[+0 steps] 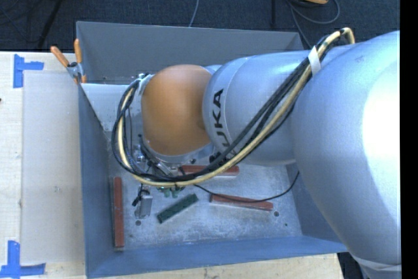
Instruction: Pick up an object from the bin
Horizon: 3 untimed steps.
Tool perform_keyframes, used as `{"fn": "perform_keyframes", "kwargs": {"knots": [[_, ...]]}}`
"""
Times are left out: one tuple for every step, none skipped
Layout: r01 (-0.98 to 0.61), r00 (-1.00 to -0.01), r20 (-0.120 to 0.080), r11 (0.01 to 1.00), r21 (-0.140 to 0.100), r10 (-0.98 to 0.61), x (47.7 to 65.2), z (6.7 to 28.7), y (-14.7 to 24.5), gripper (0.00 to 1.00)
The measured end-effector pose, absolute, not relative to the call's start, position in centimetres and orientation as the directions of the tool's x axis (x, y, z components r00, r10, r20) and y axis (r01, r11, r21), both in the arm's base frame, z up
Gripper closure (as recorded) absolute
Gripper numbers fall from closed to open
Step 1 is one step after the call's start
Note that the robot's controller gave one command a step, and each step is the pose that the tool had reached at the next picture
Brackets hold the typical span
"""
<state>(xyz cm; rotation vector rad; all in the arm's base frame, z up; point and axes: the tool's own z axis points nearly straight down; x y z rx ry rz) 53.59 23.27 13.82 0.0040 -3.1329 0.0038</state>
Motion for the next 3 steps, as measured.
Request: {"fn": "perform_keyframes", "kwargs": {"knots": [[0.078, -0.997, 0.01, 0.997, -0.006, 0.079, 51.2, 6.5, 18.7, 0.0], [0.128, -0.992, -0.006, 0.992, -0.002, 0.128, 56.8, 9.5, 13.7, 0.0], [0.22, -0.975, 0.004, 0.975, -0.001, 0.22, 51.0, 7.1, 12.0, 0.0]]}}
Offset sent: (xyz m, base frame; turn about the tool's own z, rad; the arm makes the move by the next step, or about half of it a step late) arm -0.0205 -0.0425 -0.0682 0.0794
